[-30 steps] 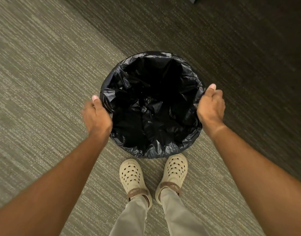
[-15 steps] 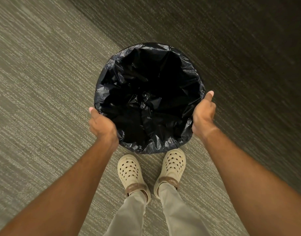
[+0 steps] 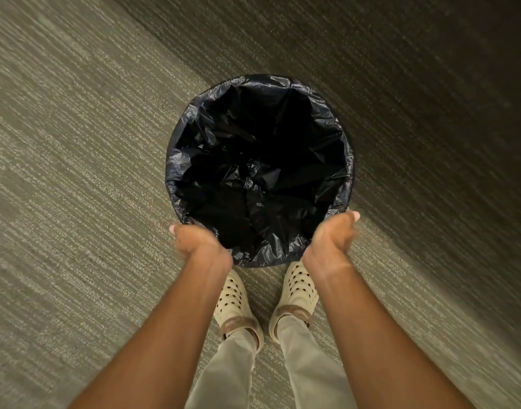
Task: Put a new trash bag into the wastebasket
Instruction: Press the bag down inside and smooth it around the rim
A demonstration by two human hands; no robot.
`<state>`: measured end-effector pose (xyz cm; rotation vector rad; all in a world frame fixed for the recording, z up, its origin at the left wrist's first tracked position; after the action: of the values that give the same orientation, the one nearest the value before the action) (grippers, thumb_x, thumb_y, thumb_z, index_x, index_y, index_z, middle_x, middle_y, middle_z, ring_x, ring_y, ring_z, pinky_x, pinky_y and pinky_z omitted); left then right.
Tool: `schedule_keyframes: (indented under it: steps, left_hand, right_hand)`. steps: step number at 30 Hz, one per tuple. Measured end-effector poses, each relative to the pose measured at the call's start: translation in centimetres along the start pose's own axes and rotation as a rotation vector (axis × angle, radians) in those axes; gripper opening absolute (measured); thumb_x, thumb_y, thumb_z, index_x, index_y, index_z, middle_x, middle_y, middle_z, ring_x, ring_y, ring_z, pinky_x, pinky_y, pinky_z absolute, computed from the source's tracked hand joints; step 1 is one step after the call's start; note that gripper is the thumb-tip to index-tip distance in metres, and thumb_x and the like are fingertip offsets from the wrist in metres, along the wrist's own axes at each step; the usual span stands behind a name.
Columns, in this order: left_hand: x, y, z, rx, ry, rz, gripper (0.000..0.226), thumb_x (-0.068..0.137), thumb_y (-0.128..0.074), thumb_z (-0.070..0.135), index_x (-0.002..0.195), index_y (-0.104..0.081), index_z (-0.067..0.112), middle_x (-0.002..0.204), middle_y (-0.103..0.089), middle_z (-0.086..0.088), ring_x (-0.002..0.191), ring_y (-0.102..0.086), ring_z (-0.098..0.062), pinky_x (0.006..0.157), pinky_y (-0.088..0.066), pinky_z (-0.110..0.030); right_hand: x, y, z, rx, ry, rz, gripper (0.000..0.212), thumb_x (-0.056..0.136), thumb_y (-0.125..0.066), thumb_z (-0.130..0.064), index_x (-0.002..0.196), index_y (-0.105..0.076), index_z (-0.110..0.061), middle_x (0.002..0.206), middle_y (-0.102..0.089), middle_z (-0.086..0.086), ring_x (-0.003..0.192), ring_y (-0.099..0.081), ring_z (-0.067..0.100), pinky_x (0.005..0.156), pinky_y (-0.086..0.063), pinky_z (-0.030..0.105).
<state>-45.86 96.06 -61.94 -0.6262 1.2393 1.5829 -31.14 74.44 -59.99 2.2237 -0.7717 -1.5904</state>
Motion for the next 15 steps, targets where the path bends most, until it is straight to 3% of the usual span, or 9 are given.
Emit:
schedule_keyframes:
  steps: [4,6,8,10,15]
  left_hand:
    - [0.1,-0.3,-0.1,-0.080,0.007,0.011,0.054,0.100,-0.024,0.029,0.139,-0.044,-0.001,0.140,-0.052,-0.020,0.130,-0.049,-0.033,0.111,-0.038,-0.045]
    - [0.3,-0.8,-0.2,-0.085,-0.002,-0.049,0.050,0.100,-0.027,0.031,0.135,-0.051,0.004,0.137,-0.055,-0.018,0.126,-0.052,-0.035,0.107,-0.043,-0.049]
    - [0.3,-1.3,-0.3,-0.102,0.018,-0.131,0.053,0.100,-0.028,0.041,0.138,-0.050,0.011,0.141,-0.052,-0.017,0.128,-0.050,-0.037,0.108,-0.040,-0.053]
    - [0.0,-1.2,-0.6,-0.144,0.042,-0.175,0.062,0.098,-0.028,0.051,0.142,-0.045,0.012,0.145,-0.048,-0.018,0.131,-0.046,-0.038,0.110,-0.036,-0.055]
    - [-1.4,0.6,-2.3,-0.097,0.074,-0.087,0.073,0.096,-0.022,0.060,0.153,-0.024,0.014,0.159,-0.026,-0.016,0.144,-0.027,-0.036,0.118,-0.022,-0.054]
  right_hand:
    - [0.8,-1.5,0.6,0.125,-0.060,-0.078,0.066,0.098,-0.025,-0.052,0.143,-0.041,-0.005,0.151,-0.040,0.016,0.135,-0.040,0.034,0.113,-0.032,0.044]
    - [1.2,-2.5,0.5,0.211,-0.048,-0.214,0.057,0.099,-0.029,-0.048,0.136,-0.051,-0.011,0.144,-0.050,0.012,0.125,-0.050,0.029,0.103,-0.043,0.039]
    - [1.2,-2.7,0.5,0.235,-0.055,-0.279,0.056,0.098,-0.032,-0.051,0.133,-0.055,-0.014,0.142,-0.052,0.011,0.126,-0.051,0.028,0.104,-0.042,0.039]
    - [1.2,-2.2,0.9,0.249,-0.080,-0.284,0.063,0.096,-0.032,-0.056,0.140,-0.048,-0.014,0.148,-0.046,0.012,0.133,-0.044,0.031,0.112,-0.036,0.045]
    - [-0.5,-0.5,5.1,0.251,-0.278,-0.201,0.075,0.095,-0.023,-0.058,0.154,-0.018,-0.011,0.160,-0.019,0.017,0.146,-0.021,0.034,0.119,-0.018,0.051]
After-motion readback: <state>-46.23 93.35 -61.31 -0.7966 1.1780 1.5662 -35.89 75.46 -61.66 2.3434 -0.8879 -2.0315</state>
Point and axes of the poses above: each hand's wrist, its own x-axis towards the middle knuckle, its own y-axis out of the back of the hand, z = x × y, the point moved 9 cm from there along x, towards the middle knuckle
